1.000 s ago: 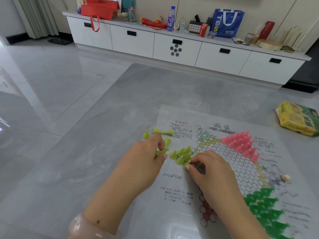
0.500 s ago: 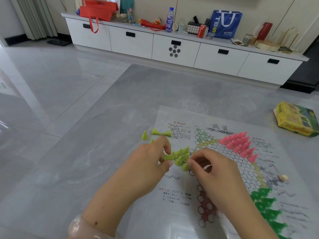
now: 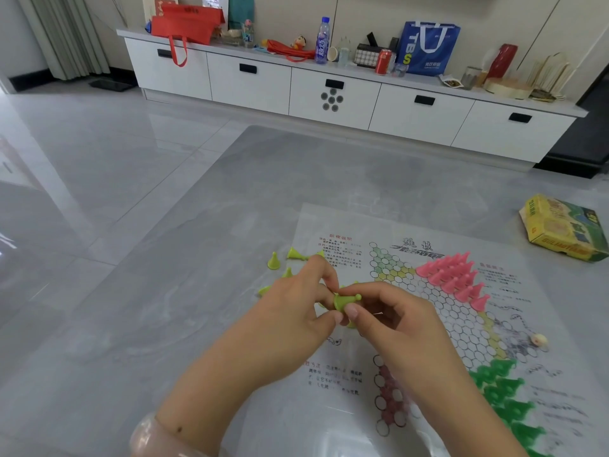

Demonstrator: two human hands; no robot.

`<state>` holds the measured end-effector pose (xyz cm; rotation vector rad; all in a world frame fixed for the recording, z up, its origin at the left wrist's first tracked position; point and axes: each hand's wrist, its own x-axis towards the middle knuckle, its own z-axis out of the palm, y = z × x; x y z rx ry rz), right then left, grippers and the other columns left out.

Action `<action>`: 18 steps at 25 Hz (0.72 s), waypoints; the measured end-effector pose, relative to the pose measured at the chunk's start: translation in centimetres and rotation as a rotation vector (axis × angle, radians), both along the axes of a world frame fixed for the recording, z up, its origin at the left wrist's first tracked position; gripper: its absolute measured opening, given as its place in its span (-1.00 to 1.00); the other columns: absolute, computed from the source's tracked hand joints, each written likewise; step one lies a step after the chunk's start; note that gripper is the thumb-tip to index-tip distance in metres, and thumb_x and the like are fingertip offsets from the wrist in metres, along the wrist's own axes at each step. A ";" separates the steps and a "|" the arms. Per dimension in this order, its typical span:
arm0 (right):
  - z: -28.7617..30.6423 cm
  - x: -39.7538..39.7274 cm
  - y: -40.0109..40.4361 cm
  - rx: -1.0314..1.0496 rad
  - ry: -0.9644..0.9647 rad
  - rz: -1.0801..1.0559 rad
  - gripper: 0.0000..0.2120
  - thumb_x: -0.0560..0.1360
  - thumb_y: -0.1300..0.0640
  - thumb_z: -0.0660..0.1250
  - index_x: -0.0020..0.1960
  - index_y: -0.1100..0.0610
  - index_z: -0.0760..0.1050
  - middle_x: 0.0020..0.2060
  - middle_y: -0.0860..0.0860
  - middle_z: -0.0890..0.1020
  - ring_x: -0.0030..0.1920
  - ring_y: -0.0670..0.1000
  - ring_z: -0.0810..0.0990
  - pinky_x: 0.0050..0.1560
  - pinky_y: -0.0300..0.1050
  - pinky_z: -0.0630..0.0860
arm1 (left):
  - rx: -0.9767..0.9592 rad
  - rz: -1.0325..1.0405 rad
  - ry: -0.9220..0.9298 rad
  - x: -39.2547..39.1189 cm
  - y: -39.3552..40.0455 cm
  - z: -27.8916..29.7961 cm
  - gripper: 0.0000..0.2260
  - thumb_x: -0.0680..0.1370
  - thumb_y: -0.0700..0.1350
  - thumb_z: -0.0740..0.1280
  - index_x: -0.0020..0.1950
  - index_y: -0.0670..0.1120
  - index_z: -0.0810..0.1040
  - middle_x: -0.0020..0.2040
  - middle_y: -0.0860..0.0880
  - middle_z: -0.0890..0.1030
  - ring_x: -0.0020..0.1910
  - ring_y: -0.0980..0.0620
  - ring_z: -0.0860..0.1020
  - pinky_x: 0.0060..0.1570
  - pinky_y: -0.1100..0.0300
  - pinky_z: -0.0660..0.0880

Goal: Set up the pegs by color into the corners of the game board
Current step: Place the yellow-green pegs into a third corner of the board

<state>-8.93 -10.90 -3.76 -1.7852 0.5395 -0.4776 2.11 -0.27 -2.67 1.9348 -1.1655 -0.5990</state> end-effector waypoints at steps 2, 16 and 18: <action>0.1 0.1 0.1 -0.018 0.001 0.010 -0.81 0.39 0.26 0.38 -0.14 -0.03 0.63 -0.24 -0.01 0.66 -0.16 -0.03 0.62 -0.06 -0.17 0.57 | -0.020 -0.008 0.032 0.0 0.2 0.3 -0.78 0.51 -0.21 0.23 -0.12 0.09 0.26 -0.20 0.19 0.60 -0.47 0.16 0.34 -0.40 0.33 0.30; 0.9 -0.2 -2.6 -0.375 0.116 -0.277 -0.86 0.48 0.18 0.29 -0.07 -0.03 0.56 -0.15 -0.20 0.60 -0.14 -0.26 0.53 -0.21 -0.48 0.39 | 0.384 0.320 -0.291 3.2 1.7 -2.1 -0.68 0.52 -0.08 0.26 0.27 0.07 0.36 0.11 -0.02 0.34 0.13 -0.04 0.43 -0.03 0.21 0.34; 0.6 -0.2 -3.1 -0.430 0.170 -0.284 -0.86 0.49 0.19 0.27 -0.05 -0.02 0.56 -0.16 -0.20 0.58 -0.14 -0.28 0.50 -0.23 -0.45 0.33 | 0.366 0.323 -0.282 3.3 1.5 -2.3 -0.75 0.53 -0.12 0.25 0.20 0.02 0.41 0.03 -0.01 0.35 0.07 -0.05 0.46 -0.06 0.20 0.36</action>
